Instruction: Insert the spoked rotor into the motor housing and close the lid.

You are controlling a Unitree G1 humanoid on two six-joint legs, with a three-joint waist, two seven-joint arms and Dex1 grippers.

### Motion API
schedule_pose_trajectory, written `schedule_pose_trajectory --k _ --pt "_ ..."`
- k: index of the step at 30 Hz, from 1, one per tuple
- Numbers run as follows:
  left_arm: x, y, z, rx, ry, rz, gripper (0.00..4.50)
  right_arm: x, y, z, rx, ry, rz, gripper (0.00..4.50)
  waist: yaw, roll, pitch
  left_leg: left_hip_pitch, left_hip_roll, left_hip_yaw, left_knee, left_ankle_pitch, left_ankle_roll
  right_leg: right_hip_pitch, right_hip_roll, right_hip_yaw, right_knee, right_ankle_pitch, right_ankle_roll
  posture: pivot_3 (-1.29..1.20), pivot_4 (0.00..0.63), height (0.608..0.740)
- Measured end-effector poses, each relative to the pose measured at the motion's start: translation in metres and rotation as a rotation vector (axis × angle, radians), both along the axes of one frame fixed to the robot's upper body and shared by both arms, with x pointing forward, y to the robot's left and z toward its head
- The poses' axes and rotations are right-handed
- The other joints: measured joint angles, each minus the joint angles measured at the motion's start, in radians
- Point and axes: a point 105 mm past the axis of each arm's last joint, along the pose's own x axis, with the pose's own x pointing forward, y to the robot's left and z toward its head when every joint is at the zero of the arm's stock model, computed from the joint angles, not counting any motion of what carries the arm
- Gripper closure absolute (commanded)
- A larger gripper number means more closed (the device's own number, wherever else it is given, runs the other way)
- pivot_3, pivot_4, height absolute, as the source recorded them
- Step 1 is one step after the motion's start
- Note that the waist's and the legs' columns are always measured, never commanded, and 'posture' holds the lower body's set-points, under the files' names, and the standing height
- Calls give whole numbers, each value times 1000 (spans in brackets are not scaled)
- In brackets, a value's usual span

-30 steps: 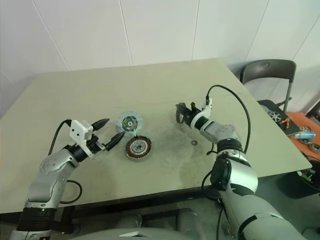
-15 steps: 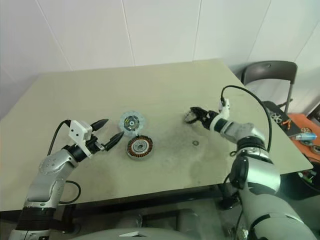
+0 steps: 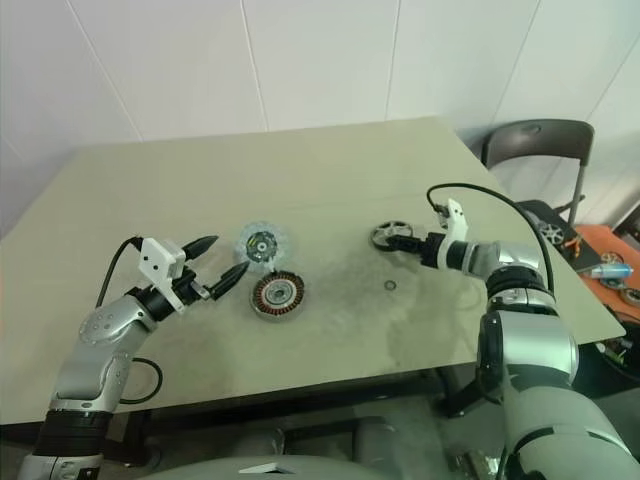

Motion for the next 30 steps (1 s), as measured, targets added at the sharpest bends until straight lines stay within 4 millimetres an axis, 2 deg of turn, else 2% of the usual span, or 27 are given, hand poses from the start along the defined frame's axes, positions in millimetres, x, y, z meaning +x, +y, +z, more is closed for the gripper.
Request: schedule_pose_trajectory --k 2,6,10,13,19,25,30 --pt "0 0 0 -1 -1 0 0 -2 0 0 -65 -17 70 246 1 0 0 0 0 0 0 0 0 0 0 0 0 0 0 0 0 740" --pt "1 -1 0 -3 -2 1 0 -14 0 8 -203 -106 339 246 1 0 0 0 0 0 0 0 0 0 0 0 0 1 3 0 0 740" --pt "1 -1 0 -7 -3 8 0 -43 6 14 -264 -189 668 246 3 0 0 0 0 -1 0 0 0 0 0 0 0 2 4 0 0 740" --pt "2 -2 1 -8 -5 9 0 -59 19 14 -263 -232 818 246 0 0 0 1 0 0 1 0 0 0 0 0 1 1 3 0 0 740" --pt "2 -2 0 -8 -5 10 0 -68 36 15 -313 -263 909 246 7 0 0 1 0 -1 2 0 0 1 -1 0 1 0 1 0 0 740" --pt "2 -2 0 -10 -5 13 0 -70 37 -6 -372 -216 882 246 14 0 1 0 0 -1 1 0 0 0 -1 0 1 0 1 0 0 740" --pt "2 -2 0 -11 -3 17 0 -66 32 -9 -400 -213 857 246 26 -1 1 1 0 0 2 0 0 2 -1 0 1 0 0 0 0 740"
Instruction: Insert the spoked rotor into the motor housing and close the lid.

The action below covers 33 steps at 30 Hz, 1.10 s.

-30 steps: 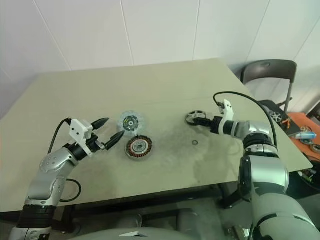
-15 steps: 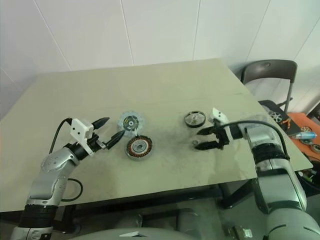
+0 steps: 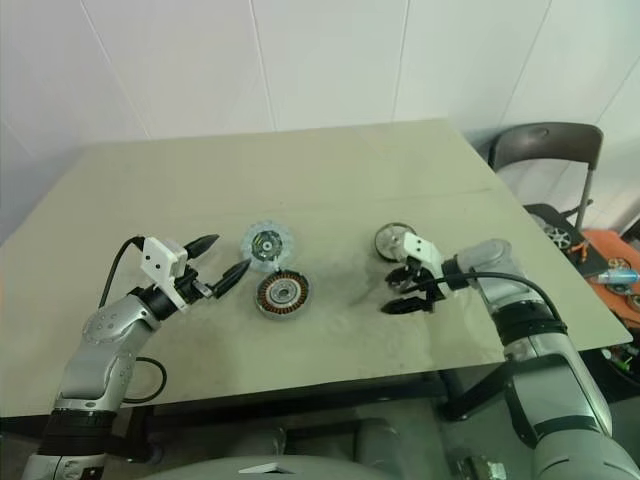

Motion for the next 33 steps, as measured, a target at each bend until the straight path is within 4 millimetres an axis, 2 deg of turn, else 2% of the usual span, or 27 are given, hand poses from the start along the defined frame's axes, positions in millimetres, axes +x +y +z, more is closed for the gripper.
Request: schedule_pose_trajectory --k 15,19,26,27,31,33 --pt "0 0 -1 0 4 2 0 6 -16 -2 16 12 -44 246 7 0 0 0 0 0 1 0 0 1 0 0 0 0 0 0 0 740" --pt "0 0 -1 0 4 1 0 8 -20 -4 -2 -5 -61 1125 9 -1 -1 1 -1 0 2 0 0 3 0 0 0 0 0 0 0 740" --pt "0 0 -1 0 5 1 0 13 -31 -3 -60 -34 -75 3655 15 -2 -1 0 -1 0 0 0 0 2 -1 0 -2 0 0 0 0 740" --pt "0 0 -1 0 5 1 0 13 -31 -3 -59 -33 -73 3835 14 -2 -1 0 -1 0 0 0 0 2 -1 0 -2 0 0 0 0 740" --pt "-1 1 -1 1 5 2 0 13 -29 -2 -41 -25 -82 3836 11 -2 -1 0 -1 -1 0 0 0 2 -1 0 -2 0 0 0 0 740" --pt "-1 2 -1 5 5 4 0 13 -18 -2 17 0 -86 3836 7 -2 -1 0 -1 -1 0 0 0 2 -1 0 -1 0 0 0 0 740"
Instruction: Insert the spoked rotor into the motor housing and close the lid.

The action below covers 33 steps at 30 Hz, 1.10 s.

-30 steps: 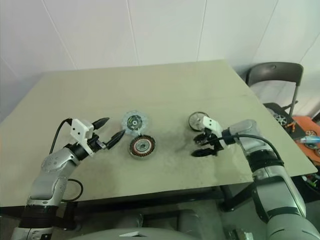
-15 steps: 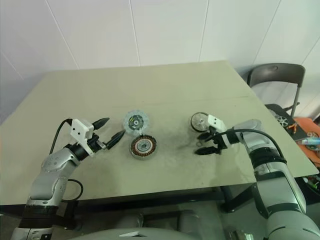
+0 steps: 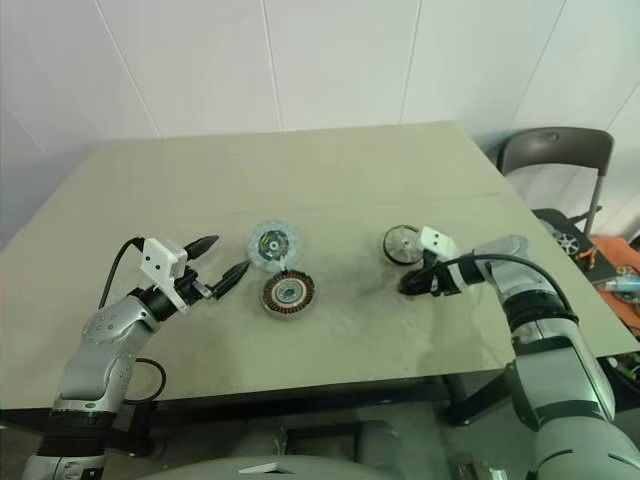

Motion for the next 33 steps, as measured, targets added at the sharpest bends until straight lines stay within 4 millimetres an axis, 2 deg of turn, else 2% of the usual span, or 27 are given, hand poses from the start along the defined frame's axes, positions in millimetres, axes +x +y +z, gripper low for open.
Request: schedule_pose_trajectory --k 3,6,8,10,16,22,27,33 --pt "0 0 1 1 -1 -1 0 3 34 11 172 14 13 3836 -12 1 1 0 1 1 0 0 0 -2 0 1 2 0 0 0 0 740" --pt "0 1 1 8 0 -1 0 8 67 39 321 -28 53 3836 -6 1 1 -1 1 -1 0 0 0 -3 1 0 3 1 2 0 0 740" --pt "0 2 2 15 1 0 0 14 90 55 381 -76 73 3836 -3 1 1 -1 1 -1 0 0 0 -4 1 0 3 1 2 0 0 740" --pt "0 2 3 17 -2 -1 0 17 105 61 400 -117 77 3836 -1 1 1 -1 1 0 0 0 0 -4 1 0 3 1 1 0 0 740" --pt "0 7 5 29 -3 11 0 16 140 46 371 -69 79 3836 -1 1 1 -2 1 0 -1 0 0 -5 1 0 3 2 1 0 0 740" --pt "-1 14 8 33 -10 28 0 -3 164 30 299 -19 173 3836 -3 1 1 -2 1 0 -2 0 0 -6 1 0 3 2 2 0 0 740" --pt "-2 13 10 35 -16 24 0 -12 179 19 265 -2 211 3836 -4 1 1 -2 1 0 -2 0 0 -6 1 0 4 2 2 0 0 740" --pt "-5 13 7 36 -6 26 0 -13 182 11 197 -31 226 3836 -4 1 1 -2 1 0 -2 0 0 -6 1 0 3 1 1 0 0 740"
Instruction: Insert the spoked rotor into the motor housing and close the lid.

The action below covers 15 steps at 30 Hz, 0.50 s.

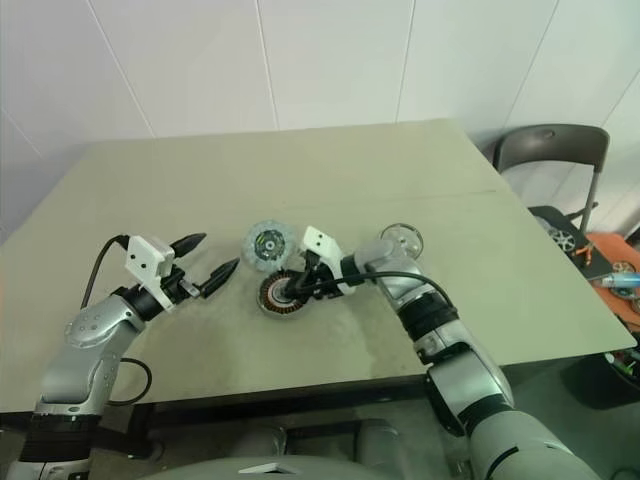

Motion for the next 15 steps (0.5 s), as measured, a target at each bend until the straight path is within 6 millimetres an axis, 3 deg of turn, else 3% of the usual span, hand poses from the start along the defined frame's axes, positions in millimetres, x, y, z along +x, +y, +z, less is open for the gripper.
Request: schedule_pose_trajectory --k 15 --pt "-1 0 -1 0 3 1 0 4 4 -3 -19 -58 -11 3836 -4 0 0 1 0 0 0 0 0 0 1 0 1 0 -1 0 0 740"
